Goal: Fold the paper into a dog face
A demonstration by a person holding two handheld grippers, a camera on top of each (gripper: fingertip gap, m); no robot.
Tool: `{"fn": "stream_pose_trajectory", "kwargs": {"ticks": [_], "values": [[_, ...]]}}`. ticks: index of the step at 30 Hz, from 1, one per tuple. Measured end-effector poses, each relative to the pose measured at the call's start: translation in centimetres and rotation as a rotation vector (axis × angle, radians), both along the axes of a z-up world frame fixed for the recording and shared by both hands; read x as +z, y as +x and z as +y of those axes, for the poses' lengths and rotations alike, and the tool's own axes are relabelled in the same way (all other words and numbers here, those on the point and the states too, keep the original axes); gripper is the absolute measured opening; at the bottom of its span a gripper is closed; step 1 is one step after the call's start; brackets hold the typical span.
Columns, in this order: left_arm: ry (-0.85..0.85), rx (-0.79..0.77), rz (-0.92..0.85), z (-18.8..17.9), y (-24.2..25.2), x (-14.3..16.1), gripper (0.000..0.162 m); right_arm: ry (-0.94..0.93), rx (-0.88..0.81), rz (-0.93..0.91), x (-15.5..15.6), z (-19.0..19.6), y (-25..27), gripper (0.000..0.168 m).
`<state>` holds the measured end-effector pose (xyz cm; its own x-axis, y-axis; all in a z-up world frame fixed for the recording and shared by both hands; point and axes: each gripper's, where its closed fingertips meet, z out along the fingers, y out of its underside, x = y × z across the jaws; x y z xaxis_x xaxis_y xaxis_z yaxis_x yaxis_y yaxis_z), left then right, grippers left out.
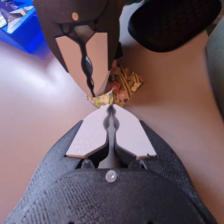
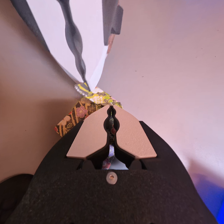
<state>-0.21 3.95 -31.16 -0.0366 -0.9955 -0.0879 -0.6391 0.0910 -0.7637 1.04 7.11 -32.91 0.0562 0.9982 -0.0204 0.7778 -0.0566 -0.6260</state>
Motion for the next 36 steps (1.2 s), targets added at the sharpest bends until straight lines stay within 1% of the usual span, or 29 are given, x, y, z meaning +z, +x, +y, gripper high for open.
{"fn": "stream_pose_trajectory", "kwargs": {"ticks": [4, 8, 15, 17, 21, 23, 26, 27, 30, 34, 36], "values": [[0.026, -0.023, 0.032, -0.3, 0.4, -0.9, 0.000, -0.002, -0.004, 0.002, 0.0, 0.0, 0.0, 0.000], [0.026, -0.011, 0.080, -0.1, 0.5, -1.6, 0.000, 0.001, -0.006, 0.001, 0.0, 0.0, 0.0, 0.000], [-0.030, 0.017, 0.111, -0.1, 0.5, -1.7, 0.000, 0.006, 0.011, -0.028, 0.2, 0.2, 0.6, 0.004], [-0.030, 0.019, 0.116, -0.1, 0.5, -1.7, 0.000, -0.018, 0.010, -0.011, 0.9, 0.2, 0.8, 0.000], [-0.029, 0.019, 0.118, -0.1, 0.5, -1.7, 0.000, -0.027, -0.031, 0.085, 3.0, 0.7, 0.1, 0.000], [-0.027, 0.016, 0.120, -0.1, 0.5, -1.7, 0.000, -0.030, -0.040, 0.099, 2.7, 0.5, -0.8, 0.000], [-0.024, 0.017, 0.121, -0.1, 0.5, -1.7, 0.000, -0.017, -0.031, 0.028, 0.7, 0.3, -1.0, 0.000], [-0.021, 0.018, 0.121, -0.1, 0.5, -1.7, 0.000, -0.016, -0.033, 0.023, 0.5, 0.3, -1.0, 0.000], [-0.018, 0.017, 0.121, -0.2, 0.6, -1.7, 0.000, -0.039, -0.036, 0.007, 0.2, 0.2, -0.8, 0.000], [-0.029, 0.019, 0.117, -0.3, 0.6, -1.7, 0.000, 0.005, -0.016, -0.008, 0.0, 0.1, -0.7, 0.000], [-0.075, -0.003, 0.079, -0.8, 0.7, -1.2, 0.007, 0.008, -0.012, -0.005, 0.0, 0.1, -0.7, 0.000]]}}
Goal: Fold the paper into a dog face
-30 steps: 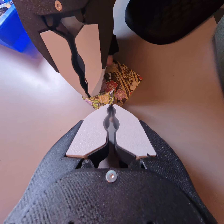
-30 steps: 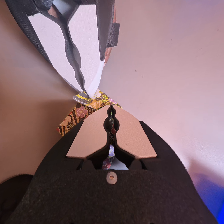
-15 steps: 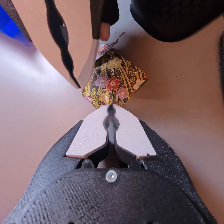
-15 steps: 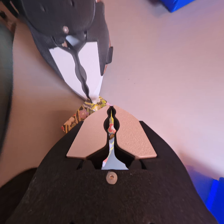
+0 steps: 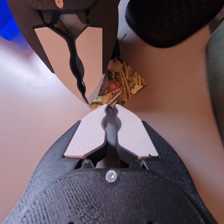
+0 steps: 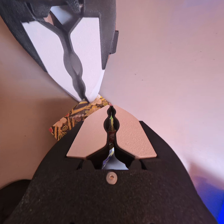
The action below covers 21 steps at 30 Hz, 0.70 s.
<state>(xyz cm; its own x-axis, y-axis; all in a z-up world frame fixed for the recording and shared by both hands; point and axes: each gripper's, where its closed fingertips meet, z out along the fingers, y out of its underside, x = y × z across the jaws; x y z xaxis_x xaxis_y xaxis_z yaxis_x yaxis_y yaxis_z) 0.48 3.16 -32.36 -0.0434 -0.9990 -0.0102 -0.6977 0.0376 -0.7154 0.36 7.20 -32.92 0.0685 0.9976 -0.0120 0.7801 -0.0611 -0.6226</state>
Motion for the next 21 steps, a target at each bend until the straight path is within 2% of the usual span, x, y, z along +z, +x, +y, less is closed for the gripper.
{"fn": "stream_pose_trajectory", "kwargs": {"ticks": [3, 5, 7, 10, 15, 21], "values": [[-0.159, -0.004, -0.128, -0.6, 0.0, 2.3, 0.011, -0.002, 0.002, 0.009, 0.0, 0.0, 0.0, 0.000], [-0.188, 0.070, -0.166, 1.0, -0.6, 3.0, 0.008, 0.002, 0.005, 0.007, 0.0, 0.0, 0.0, 0.000], [-0.135, 0.155, -0.144, 2.9, -1.1, 2.4, 0.000, 0.007, 0.007, 0.008, 0.0, 0.0, 0.0, 0.000], [-0.061, 0.182, -0.079, 3.6, -0.8, 0.9, 0.000, 0.008, 0.006, 0.009, 0.0, 0.0, 0.0, 0.000], [0.043, 0.110, -0.008, 3.2, 0.4, -0.3, 0.000, 0.011, 0.008, 0.014, 0.0, 0.0, 0.0, 0.000], [0.126, 0.041, 0.007, 2.7, 0.3, -0.4, 0.000, 0.011, 0.008, 0.017, 0.0, 0.0, 0.0, 0.000]]}}
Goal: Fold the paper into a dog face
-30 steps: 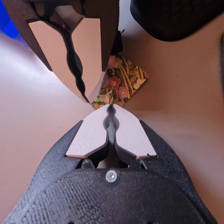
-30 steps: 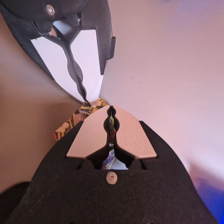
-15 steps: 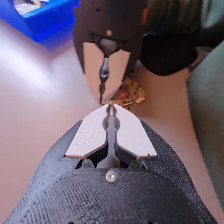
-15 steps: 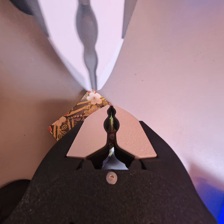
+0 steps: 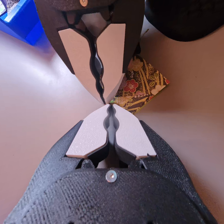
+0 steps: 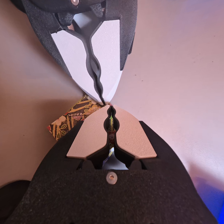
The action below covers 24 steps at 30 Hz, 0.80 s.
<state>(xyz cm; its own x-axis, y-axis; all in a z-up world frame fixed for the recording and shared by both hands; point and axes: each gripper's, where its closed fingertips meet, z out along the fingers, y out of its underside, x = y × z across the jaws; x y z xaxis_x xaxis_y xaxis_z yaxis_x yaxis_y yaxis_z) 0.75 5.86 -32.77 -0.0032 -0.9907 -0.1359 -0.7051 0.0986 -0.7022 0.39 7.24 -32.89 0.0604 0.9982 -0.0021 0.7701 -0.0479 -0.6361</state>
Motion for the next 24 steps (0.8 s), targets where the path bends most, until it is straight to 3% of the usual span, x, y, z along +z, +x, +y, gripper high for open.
{"fn": "stream_pose_trajectory", "kwargs": {"ticks": [8, 15, 21, 23, 24], "values": [[-0.038, -0.029, -0.017, -0.3, -0.5, 0.0, 0.000, -0.049, 0.024, 0.004, 0.5, -0.4, 0.5, 0.007], [-0.030, -0.042, -0.028, -0.4, -0.7, 0.0, 0.000, 0.108, 0.127, -0.047, 0.3, -0.6, 0.8, 0.027], [-0.082, -0.060, -0.088, -0.8, -1.0, 1.0, 0.000, 0.098, 0.124, -0.016, 0.2, -0.6, 0.4, 0.019], [-0.133, -0.089, -0.103, -1.6, -1.3, 1.7, 0.038, 0.104, 0.112, -0.015, 0.2, -0.3, 0.4, 0.015], [-0.140, -0.103, -0.085, -2.0, -1.7, 1.8, 0.049, 0.098, 0.106, -0.013, 0.2, -0.3, 0.4, 0.015]]}}
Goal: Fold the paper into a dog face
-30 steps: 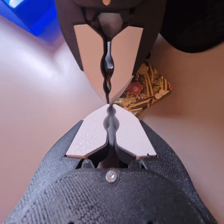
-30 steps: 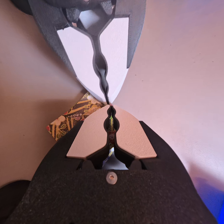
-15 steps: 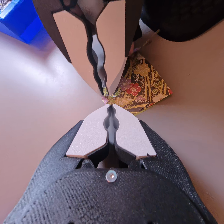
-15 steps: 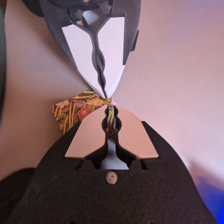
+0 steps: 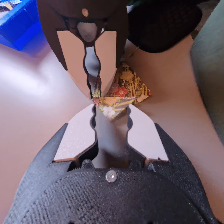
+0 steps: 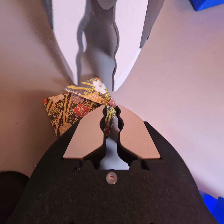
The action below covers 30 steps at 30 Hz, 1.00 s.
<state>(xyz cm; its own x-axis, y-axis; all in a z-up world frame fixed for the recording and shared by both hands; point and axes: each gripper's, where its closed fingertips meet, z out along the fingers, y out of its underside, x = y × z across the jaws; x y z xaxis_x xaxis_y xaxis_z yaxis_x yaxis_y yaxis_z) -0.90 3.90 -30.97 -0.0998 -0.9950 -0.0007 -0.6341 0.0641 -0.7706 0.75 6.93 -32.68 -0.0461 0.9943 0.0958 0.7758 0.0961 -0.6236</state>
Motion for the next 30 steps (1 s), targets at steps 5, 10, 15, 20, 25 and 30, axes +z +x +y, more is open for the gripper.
{"fn": "stream_pose_trajectory", "kwargs": {"ticks": [5, 10, 15, 20, 25, 30], "values": [[0.235, -0.069, 0.028, -0.4, -0.6, -0.4, 0.047, -0.011, -0.025, 0.002, 0.0, 0.2, 0.0, 0.012], [0.393, -0.107, 0.047, -0.1, 0.0, -0.9, 0.001, 0.021, -0.018, -0.009, 0.0, 0.2, 0.0, 0.011], [0.421, -0.135, 0.071, 0.0, -0.6, -1.4, 0.000, 0.043, -0.002, -0.007, 0.0, 0.1, -0.1, 0.010], [0.427, -0.152, 0.098, -0.1, -0.6, -1.7, 0.000, 0.054, 0.012, -0.006, 0.0, 0.0, -0.1, 0.009], [0.417, -0.151, 0.108, -0.1, -0.6, -1.8, 0.000, -0.002, 0.019, 0.012, 0.9, -0.2, 0.2, 0.013], [0.408, -0.147, 0.110, -0.1, -0.6, -1.8, 0.000, -0.115, -0.058, 0.085, 1.9, -0.1, -0.7, 0.000]]}}
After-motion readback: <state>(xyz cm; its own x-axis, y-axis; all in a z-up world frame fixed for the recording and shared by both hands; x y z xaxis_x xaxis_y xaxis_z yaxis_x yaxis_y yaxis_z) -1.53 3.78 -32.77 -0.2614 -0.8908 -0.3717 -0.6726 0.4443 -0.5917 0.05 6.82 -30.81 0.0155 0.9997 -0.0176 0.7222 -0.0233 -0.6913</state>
